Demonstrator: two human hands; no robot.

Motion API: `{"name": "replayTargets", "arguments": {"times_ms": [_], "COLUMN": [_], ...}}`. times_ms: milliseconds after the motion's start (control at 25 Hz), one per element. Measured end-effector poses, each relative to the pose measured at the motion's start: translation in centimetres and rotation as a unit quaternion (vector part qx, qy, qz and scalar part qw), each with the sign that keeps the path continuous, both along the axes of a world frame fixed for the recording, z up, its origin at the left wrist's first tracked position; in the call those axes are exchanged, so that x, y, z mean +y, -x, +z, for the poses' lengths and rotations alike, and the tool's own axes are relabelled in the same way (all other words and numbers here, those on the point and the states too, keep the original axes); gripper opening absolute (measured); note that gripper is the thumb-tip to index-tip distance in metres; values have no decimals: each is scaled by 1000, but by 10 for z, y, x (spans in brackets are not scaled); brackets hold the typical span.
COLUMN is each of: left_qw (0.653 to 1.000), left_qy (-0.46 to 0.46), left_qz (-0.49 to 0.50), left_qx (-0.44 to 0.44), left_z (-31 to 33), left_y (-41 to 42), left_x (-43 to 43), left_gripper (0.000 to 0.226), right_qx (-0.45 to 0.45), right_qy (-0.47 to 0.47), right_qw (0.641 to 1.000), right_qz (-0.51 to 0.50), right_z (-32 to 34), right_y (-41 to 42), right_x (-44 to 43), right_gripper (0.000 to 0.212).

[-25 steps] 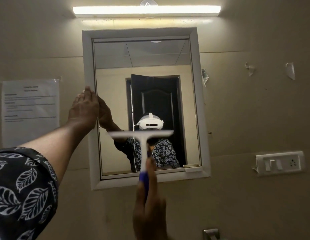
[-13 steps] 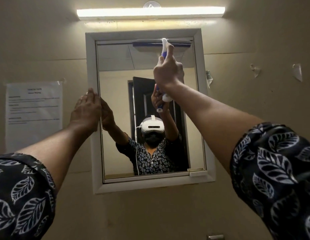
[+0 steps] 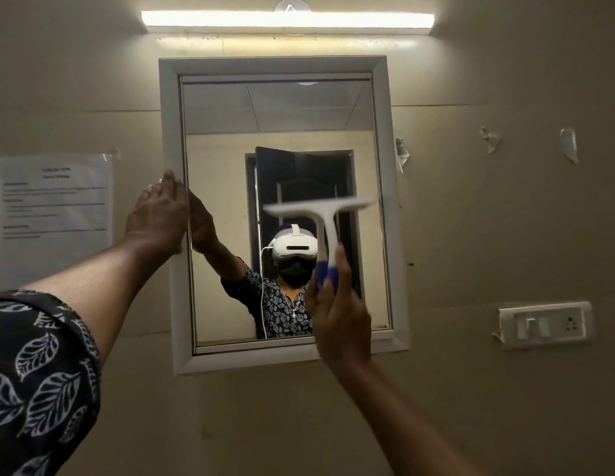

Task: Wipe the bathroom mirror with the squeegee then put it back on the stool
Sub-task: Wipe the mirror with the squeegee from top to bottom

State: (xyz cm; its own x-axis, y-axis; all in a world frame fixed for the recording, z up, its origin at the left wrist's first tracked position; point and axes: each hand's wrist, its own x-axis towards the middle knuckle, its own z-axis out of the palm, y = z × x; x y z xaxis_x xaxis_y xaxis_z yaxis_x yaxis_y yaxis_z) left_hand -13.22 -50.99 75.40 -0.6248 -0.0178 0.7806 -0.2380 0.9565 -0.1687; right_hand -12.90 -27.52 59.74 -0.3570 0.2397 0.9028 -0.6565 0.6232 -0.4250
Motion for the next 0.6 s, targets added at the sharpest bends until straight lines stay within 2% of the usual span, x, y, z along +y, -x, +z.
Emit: {"name": "replayTargets", "arguments": {"times_ms": [120,200,240,280,320,360,400,440,480,520,560,600], "left_qw": [1000,1000,1000,1000,1000,1000,1000,1000,1000,1000,1000,1000], "left_qy": [-3,-2,-1,1,3,5,6,6,6,6,6,6], "left_qz": [1,0,-1,-1,0,2,4,5,6,6,6,5], "left_qx": [-1,1,2,4,4,5,6,9,12,13,13,12], "left_z": [-1,-1,-1,-1,-1,-1,-1,-2,-2,-2,-2,-1], "left_y": [0,0,-1,-1,-1,-1,-1,-1,0,0,0,0], "left_x": [1,1,1,1,2,2,2,2,2,2,2,2], "left_gripper": [112,110,110,109,107,106,103,101,99,98,98,99], "right_qx": [-63,-28,-23,-29,-51,-50,-66,-89,-96,-72,-30,20], "right_qy": [11,-46,-69,-51,-66,-21,-4,-18,-2,18,34,67], "right_qw": [998,997,987,984,965,941,897,863,871,885,899,922], "right_qz": [8,63,144,165,247,335,438,497,481,460,435,382], "right_z": [-85,-28,27,69,100,118,127,132,130,123,122,116], "right_y": [-24,-7,-4,-1,3,10,15,20,18,14,-3,-6], "right_x": [-11,-48,-75,-83,-94,-109,-124,-135,-139,-144,-132,-117], "right_gripper": [55,67,69,71,79,92,93,79,70,72,87,116]}}
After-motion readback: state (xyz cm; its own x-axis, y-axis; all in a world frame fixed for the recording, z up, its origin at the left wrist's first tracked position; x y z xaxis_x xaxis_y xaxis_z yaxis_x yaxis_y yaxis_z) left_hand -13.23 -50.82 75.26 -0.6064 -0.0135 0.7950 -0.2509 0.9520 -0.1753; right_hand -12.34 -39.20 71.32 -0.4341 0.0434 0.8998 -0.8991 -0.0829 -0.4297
